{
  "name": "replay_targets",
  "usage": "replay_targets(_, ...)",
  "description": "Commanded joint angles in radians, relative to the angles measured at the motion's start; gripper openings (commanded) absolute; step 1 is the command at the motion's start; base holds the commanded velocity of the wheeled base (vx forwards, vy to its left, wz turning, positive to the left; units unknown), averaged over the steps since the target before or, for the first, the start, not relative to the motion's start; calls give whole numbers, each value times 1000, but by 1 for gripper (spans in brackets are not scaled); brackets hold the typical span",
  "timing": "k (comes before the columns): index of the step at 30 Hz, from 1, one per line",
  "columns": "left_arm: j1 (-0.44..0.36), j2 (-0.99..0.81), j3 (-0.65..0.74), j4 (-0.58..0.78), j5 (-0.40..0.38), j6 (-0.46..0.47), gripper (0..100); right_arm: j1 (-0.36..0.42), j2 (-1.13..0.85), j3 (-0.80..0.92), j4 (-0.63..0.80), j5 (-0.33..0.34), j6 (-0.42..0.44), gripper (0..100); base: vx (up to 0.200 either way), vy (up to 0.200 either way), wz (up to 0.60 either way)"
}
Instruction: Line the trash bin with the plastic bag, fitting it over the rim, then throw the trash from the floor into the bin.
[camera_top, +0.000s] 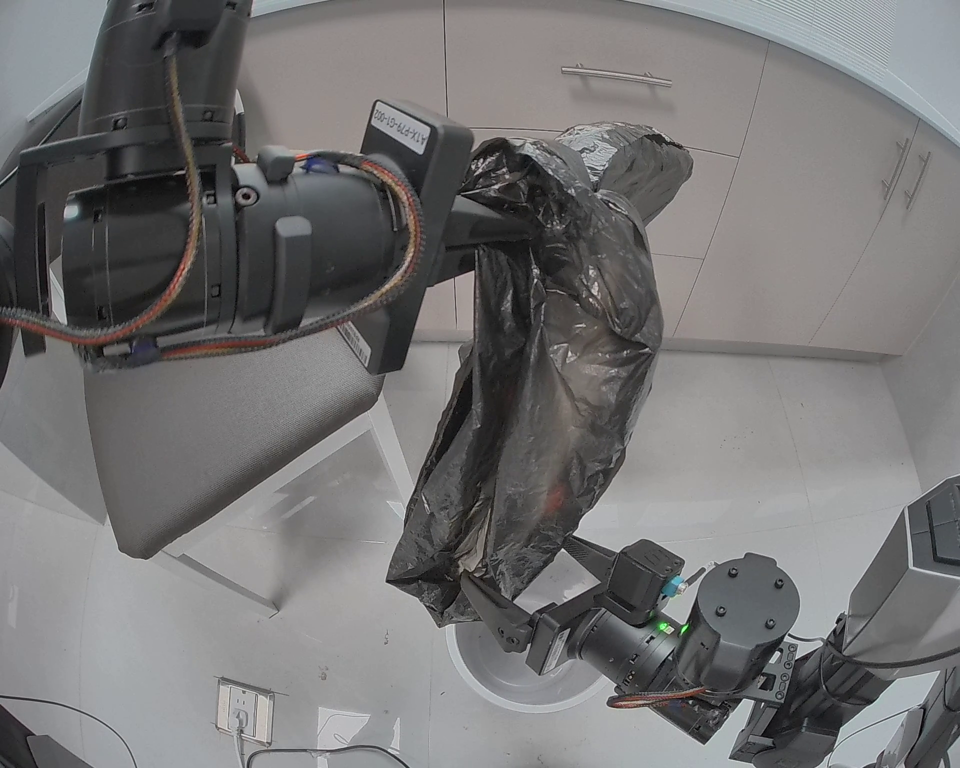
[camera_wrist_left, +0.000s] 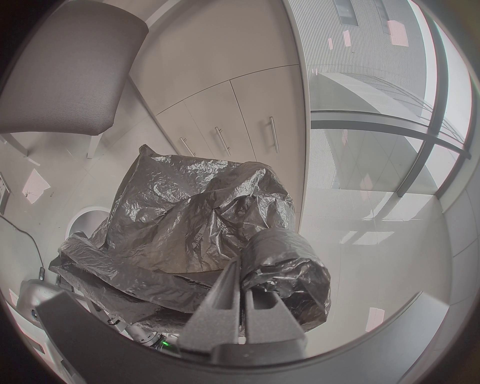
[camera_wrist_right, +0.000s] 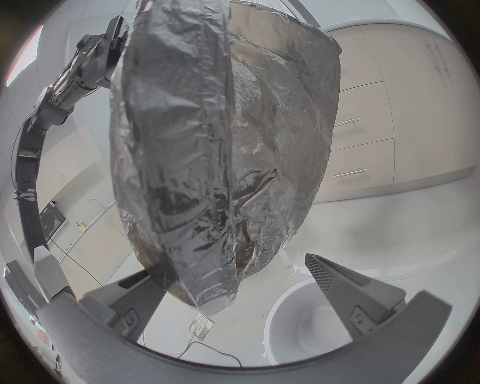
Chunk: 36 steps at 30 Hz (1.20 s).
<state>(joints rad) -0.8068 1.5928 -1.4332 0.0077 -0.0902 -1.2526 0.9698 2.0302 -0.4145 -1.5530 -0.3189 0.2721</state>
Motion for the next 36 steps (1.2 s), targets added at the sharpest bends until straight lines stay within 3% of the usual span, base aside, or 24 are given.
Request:
replay_targets(1, 0, 0, 0, 0, 0, -1, 0, -2, 8, -12, -18, -3, 4, 100, 0, 0, 0)
replay_targets(4, 0, 0, 0, 0, -2, -1, 0, -2, 13, -20, -18, -20, 16, 100, 0, 0, 0)
replay_targets(5, 0, 0, 0, 0, -2, -1, 0, -3, 13, -23, -18, -25, 16, 0, 0, 0, 0)
replay_targets(18, -2, 16, 23, -2, -6, 1, 0, -6, 7, -18, -18, -38, 12, 0, 0, 0, 0)
replay_targets(26, -5, 47, 114, -28, -8, 64, 0, -60, -50, 151, -18, -29, -44, 0, 0, 0, 0)
replay_targets(31, -52, 67, 198, -95, -14, 70, 0, -49, -76, 233, -18, -28, -33, 0, 0, 0, 0)
replay_targets(36, -80, 107, 252, -138, -20, 70, 0, -11, -53, 306, -18, -25, 48, 0, 0, 0, 0)
